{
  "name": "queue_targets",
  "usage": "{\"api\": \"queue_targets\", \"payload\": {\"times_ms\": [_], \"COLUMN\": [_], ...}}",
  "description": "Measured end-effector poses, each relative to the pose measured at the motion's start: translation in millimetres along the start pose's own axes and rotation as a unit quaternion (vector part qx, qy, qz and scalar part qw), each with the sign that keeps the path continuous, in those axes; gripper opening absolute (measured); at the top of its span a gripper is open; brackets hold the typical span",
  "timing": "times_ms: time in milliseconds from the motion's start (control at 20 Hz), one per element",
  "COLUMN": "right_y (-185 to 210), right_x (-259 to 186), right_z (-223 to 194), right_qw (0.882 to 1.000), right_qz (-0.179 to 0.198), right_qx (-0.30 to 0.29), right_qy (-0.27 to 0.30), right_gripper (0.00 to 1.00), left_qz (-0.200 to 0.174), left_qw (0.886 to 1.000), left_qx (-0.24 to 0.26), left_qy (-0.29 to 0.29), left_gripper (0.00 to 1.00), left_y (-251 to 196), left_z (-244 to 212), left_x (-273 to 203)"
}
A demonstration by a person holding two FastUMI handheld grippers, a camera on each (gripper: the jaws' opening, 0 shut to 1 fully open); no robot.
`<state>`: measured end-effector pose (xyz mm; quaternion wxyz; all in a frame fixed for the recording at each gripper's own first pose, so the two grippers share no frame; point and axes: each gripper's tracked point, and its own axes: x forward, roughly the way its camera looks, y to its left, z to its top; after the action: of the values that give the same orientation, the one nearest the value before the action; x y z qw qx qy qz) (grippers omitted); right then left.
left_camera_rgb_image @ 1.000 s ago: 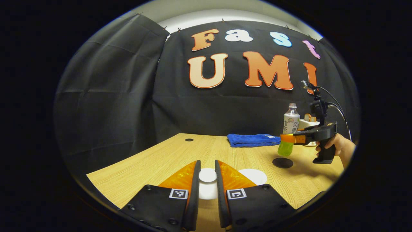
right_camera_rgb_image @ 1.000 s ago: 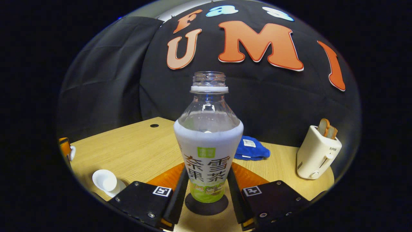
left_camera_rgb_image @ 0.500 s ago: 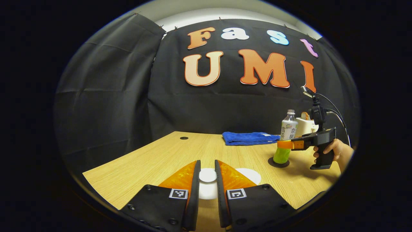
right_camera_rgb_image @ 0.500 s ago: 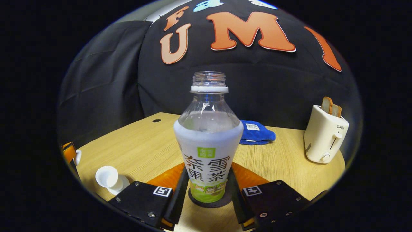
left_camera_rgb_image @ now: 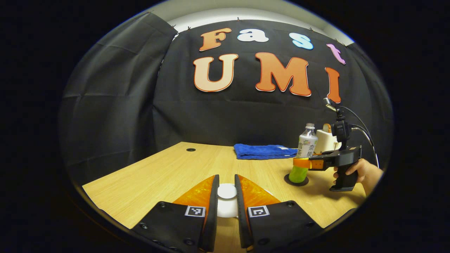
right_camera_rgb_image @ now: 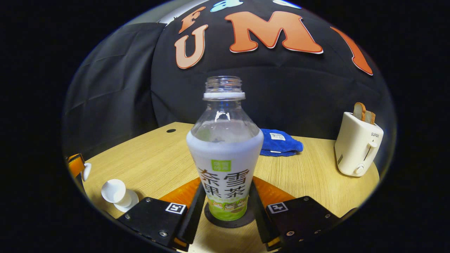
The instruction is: Open the teacup lid with one hand, grasp the water bottle and pour water into the teacup with the other hand; after pouring, place the water bottle on the coaster and then close the teacup lid.
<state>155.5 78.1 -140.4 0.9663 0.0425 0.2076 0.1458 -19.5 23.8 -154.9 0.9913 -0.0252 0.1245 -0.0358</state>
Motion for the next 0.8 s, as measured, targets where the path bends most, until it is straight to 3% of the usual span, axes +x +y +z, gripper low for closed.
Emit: {"api": "queue_targets", "payload": {"times_ms": [300, 500, 800], "right_y": [4.7, 8.1, -4.6], "right_x": [-15.3, -36.6, -71.6], "right_z": [6.0, 10.4, 17.5], "right_qw": [1.000, 0.999, 0.998], "right_qz": [0.010, 0.025, 0.011], "right_qx": [-0.006, 0.013, 0.017], "right_qy": [-0.013, -0.030, -0.057], "right_gripper": [0.94, 0.97, 0.96], "left_qz": [-0.030, -0.038, -0.040], "left_qw": [0.999, 0.999, 0.999], "left_qx": [-0.006, -0.002, 0.021], "left_qy": [-0.008, 0.004, 0.027], "left_gripper": [0.30, 0.30, 0.27], "left_y": [-28.6, -40.1, -49.1], "left_z": [5.4, -7.9, -30.5], "left_x": [18.0, 31.0, 42.6]}}
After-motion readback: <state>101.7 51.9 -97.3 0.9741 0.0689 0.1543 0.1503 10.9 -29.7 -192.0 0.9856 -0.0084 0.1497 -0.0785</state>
